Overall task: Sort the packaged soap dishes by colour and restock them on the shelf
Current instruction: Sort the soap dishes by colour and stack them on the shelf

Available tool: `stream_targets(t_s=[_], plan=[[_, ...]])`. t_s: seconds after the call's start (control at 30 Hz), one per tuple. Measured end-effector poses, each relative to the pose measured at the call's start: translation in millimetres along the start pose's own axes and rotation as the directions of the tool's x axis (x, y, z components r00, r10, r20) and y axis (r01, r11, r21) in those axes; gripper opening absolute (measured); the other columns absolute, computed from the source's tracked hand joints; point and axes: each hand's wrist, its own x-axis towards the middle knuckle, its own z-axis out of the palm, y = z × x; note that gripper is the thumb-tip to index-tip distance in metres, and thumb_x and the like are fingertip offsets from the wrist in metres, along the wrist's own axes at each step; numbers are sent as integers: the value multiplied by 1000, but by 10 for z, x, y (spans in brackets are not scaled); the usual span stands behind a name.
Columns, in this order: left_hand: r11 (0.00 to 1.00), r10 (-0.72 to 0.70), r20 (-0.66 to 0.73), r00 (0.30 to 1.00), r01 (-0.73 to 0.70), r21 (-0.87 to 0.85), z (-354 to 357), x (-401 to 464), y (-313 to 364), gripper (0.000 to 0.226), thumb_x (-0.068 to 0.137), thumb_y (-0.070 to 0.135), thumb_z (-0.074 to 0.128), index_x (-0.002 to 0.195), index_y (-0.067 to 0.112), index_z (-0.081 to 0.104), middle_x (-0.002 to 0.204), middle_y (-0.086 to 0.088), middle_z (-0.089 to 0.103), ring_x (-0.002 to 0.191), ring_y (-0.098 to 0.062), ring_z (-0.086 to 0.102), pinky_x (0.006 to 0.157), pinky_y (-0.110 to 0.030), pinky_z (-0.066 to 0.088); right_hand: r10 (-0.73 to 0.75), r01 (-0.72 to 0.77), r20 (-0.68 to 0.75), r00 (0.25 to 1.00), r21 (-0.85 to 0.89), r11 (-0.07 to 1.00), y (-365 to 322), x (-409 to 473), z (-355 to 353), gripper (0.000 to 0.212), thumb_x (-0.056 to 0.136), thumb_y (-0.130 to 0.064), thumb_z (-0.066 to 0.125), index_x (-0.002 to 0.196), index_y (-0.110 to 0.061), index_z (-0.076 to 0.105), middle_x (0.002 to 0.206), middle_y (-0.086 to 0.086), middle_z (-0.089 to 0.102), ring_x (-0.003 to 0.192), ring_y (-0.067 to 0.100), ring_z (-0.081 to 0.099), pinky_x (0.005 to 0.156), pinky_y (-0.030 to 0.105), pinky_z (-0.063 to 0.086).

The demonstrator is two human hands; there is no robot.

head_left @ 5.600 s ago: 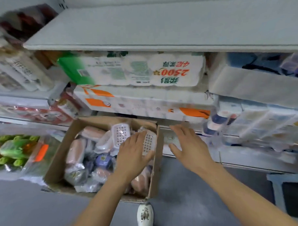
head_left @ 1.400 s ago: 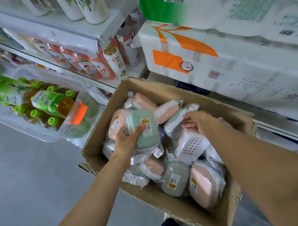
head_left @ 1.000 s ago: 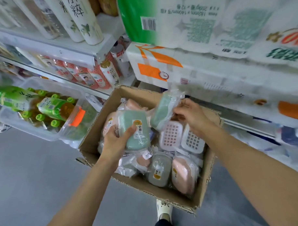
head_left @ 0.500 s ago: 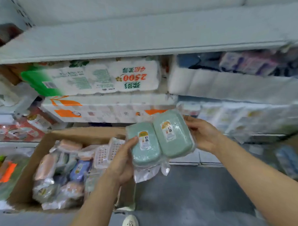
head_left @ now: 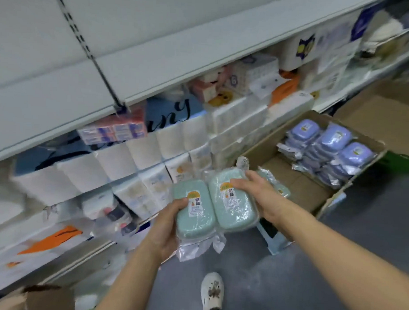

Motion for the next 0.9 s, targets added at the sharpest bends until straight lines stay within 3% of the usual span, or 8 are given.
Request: stream_targets(t_s=[0.1, 0.17, 0.3, 0.4, 0.53, 0.7, 0.8, 0.9], plan=[[994, 4, 54, 999, -10, 110, 455, 451, 31, 32, 87, 17, 59, 117, 4, 63, 109, -19, 72, 88, -29, 73, 68, -37, 61, -33, 48, -161, 986, 91, 995, -53, 93, -579, 34, 83, -20, 74, 113, -19, 58, 104, 12, 71, 85, 27, 71, 72, 40, 58], [978, 30, 94, 995, -49, 203, 749, 802, 70, 42, 80, 19, 65, 119, 3, 63, 108, -19, 72, 91, -28, 73, 68, -34, 60, -53, 108, -324, 944, 153, 982, -93, 231, -981, 33, 84, -20, 72, 114, -22, 58, 107, 11, 69, 90, 29, 70, 74, 41, 58], [928, 22, 185, 983, -89, 362, 1287, 1605, 147, 50, 77, 20, 71, 123, 2, 62, 109, -18, 73, 97, -30, 72, 70, -34, 59, -43, 200, -631, 775, 180, 963, -107, 640, -1709, 35, 85, -17, 72, 114, -20, 53, 105, 5, 65, 89, 23, 66, 72, 39, 56], [871, 42, 227, 973, -147, 468, 1692, 2249, 163, 43, 81, 15, 74, 122, 10, 62, 108, -14, 74, 97, -29, 72, 72, -38, 60, 58, 160, -721, 690, 230, 960, 32, 1039, -2119, 38, 84, -17, 73, 115, -19, 50, 104, 4, 64, 89, 24, 65, 77, 45, 56], [780, 17, 305, 952, -203, 591, 2194, 3000, 101, 44, 86, 11, 74, 121, 23, 52, 110, -6, 70, 86, -17, 73, 59, -32, 59, 240, 107, -744, 623, 385, 917, 325, 1581, -2407, 42, 85, -16, 72, 123, -13, 53, 116, 16, 66, 94, 32, 66, 77, 47, 56], [593, -176, 273, 946, -119, 796, 2404, 3895, -226, 54, 90, 15, 70, 131, 30, 38, 111, 3, 60, 86, -8, 62, 52, -23, 54, 491, -104, -531, 690, 599, 794, 724, 2007, -2538, 36, 97, -18, 58, 131, -14, 47, 112, 14, 64, 76, 25, 63, 57, 37, 48], [555, -364, 142, 920, 93, 827, 2294, 4205, -401, 55, 92, 19, 67, 136, 37, 39, 116, -2, 61, 97, -24, 66, 69, -42, 60, 506, -235, -488, 711, 514, 825, 952, 2109, -2526, 31, 99, -23, 53, 129, -15, 46, 102, 11, 66, 82, 24, 64, 62, 37, 49], [448, -398, 85, 913, 112, 887, 2182, 4387, -561, 59, 94, 19, 66, 142, 36, 36, 123, -9, 61, 104, -32, 65, 84, -51, 57, 512, -316, -509, 692, 424, 849, 1173, 2261, -2511, 38, 99, -24, 51, 134, -13, 41, 112, 13, 63, 92, 27, 64, 80, 44, 55]])
